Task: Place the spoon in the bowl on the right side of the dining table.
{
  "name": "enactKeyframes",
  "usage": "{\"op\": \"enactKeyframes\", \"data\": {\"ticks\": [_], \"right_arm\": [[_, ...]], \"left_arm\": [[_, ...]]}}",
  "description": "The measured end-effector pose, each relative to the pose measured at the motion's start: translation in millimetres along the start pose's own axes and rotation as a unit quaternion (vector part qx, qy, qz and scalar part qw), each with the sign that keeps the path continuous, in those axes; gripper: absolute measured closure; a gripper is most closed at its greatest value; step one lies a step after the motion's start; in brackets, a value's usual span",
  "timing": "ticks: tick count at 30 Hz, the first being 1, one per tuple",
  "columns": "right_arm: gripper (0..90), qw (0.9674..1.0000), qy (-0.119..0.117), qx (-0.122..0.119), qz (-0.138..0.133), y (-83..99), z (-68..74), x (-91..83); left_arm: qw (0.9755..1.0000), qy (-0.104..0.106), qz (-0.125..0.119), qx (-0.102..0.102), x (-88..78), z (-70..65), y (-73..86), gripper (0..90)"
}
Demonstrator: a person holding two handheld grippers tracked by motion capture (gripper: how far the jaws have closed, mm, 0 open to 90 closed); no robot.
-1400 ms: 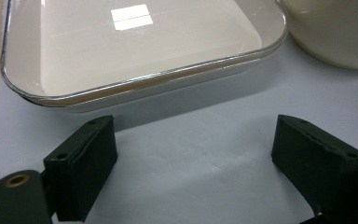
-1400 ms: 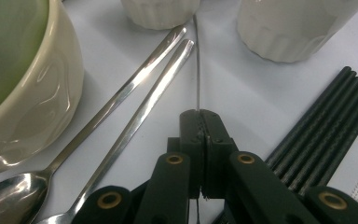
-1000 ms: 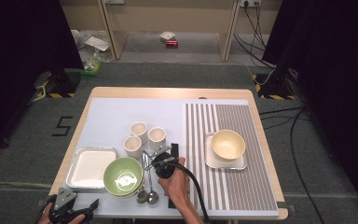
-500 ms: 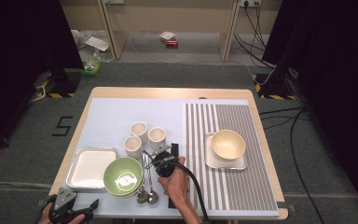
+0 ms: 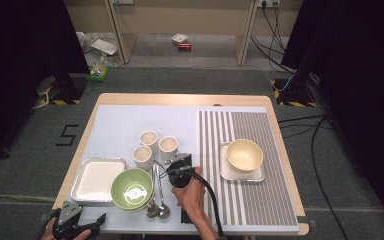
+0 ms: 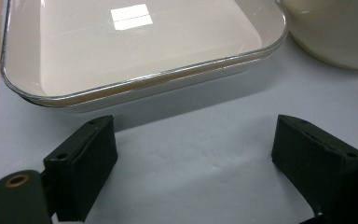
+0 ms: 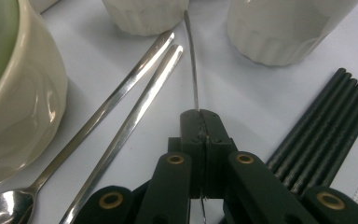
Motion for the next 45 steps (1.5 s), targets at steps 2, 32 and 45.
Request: {"op": "enactKeyframes", "data": {"ticks": [2,32,45], "right_arm": [[90.0,1.0000,-0.002,0.001,0.000,-0.5,0.1,-1.6],[90.0,0.9973,-0.035,0.017,-0.062,-22.2,-15.1,-43.2],[90.0,0.9928,-0.049,0.047,-0.098,-33.3,-35.5,-64.1]], "left_arm": [[1.0000,0.000,0.000,0.000,-0.1,0.1,0.0,12.7],[1.0000,0.001,0.002,0.001,-0.1,0.4,-0.1,12.7],[1.0000,0.001,0.001,0.001,-0.1,0.4,0.0,12.7]]}}
Point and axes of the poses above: each handheld gripper's, and its own axes: x roughly forward along the jaws, y roughly out of its underside, z roughly to its left, the point moved 6 cm from there along x, roughly forward along the jaws, and after that the axes turned 9 degrees about y, right-handed, at the moved point
